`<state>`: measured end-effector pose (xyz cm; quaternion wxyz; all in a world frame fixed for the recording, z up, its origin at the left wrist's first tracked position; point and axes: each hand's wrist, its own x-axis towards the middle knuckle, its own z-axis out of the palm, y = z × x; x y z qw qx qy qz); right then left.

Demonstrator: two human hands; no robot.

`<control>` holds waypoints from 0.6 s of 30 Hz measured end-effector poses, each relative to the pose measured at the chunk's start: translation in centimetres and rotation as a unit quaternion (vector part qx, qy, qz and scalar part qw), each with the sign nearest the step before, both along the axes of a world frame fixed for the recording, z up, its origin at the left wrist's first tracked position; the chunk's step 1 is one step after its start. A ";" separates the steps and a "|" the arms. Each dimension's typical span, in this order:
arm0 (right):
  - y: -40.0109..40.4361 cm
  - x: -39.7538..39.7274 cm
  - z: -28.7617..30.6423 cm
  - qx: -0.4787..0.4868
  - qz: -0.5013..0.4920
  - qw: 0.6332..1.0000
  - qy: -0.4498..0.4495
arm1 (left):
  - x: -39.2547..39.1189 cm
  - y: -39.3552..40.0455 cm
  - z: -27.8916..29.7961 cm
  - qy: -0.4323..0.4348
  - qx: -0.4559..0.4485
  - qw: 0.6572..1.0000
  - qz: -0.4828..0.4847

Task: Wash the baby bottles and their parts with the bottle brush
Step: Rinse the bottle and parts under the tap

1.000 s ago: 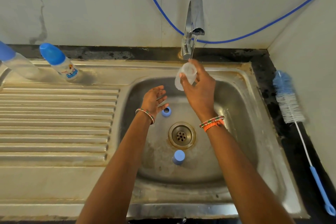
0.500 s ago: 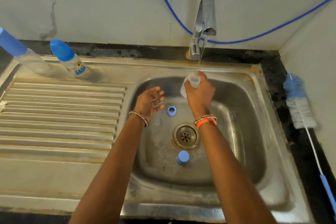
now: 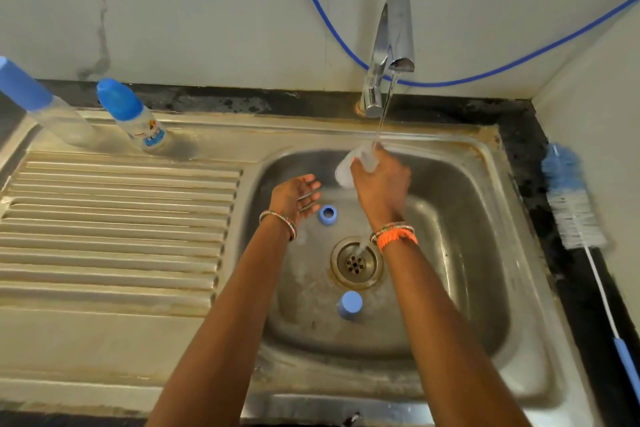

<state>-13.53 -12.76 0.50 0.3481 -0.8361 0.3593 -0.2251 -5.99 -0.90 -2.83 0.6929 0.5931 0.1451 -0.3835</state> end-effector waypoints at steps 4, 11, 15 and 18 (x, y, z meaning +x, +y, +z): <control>-0.1 0.5 0.5 -0.010 0.020 1.000 -0.002 | 0.2 0.7 -0.1 0.020 0.028 0.999 0.011; -0.2 0.3 0.8 -0.006 0.020 1.000 -0.019 | 0.1 0.9 0.0 0.015 0.018 1.000 0.005; -1.3 0.4 0.7 0.241 -0.056 0.964 -0.097 | -0.3 0.2 1.0 -0.015 -0.007 1.000 -0.011; -1.3 -0.7 1.3 0.587 -0.070 0.786 -0.180 | -1.1 -0.5 2.7 -0.104 -0.030 0.993 -0.042</control>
